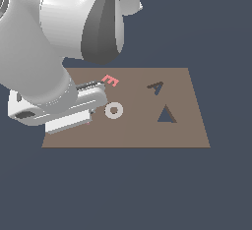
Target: Insert a designated object into the corresponding slot on a board.
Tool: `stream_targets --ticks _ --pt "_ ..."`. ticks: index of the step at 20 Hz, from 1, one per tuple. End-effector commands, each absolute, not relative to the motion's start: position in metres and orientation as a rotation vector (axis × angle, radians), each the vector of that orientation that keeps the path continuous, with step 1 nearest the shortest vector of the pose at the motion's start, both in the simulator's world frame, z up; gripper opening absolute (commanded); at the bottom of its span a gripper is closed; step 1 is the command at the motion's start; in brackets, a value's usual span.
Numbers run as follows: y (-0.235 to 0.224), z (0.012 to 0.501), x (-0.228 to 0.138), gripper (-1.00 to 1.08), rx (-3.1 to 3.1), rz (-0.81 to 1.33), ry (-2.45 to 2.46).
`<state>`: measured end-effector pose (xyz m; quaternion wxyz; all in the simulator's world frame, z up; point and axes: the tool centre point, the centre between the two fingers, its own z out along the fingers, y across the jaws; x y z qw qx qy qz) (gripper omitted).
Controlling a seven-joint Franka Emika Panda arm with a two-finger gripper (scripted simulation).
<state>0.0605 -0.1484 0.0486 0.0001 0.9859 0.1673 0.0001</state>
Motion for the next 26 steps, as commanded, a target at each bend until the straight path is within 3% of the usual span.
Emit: stream_targets --ticks 1,7,8,26 --pt "-0.148 0.043 0.060 1.00 3.097 -0.001 0.526" --pt "-0.148 0.030 0.061 1.00 3.097 0.000 0.528" --pt "-0.148 0.030 0.061 -1.00 3.097 0.000 0.528" --pt "-0.148 0.033 0.062 -1.00 3.095 -0.001 0.540"
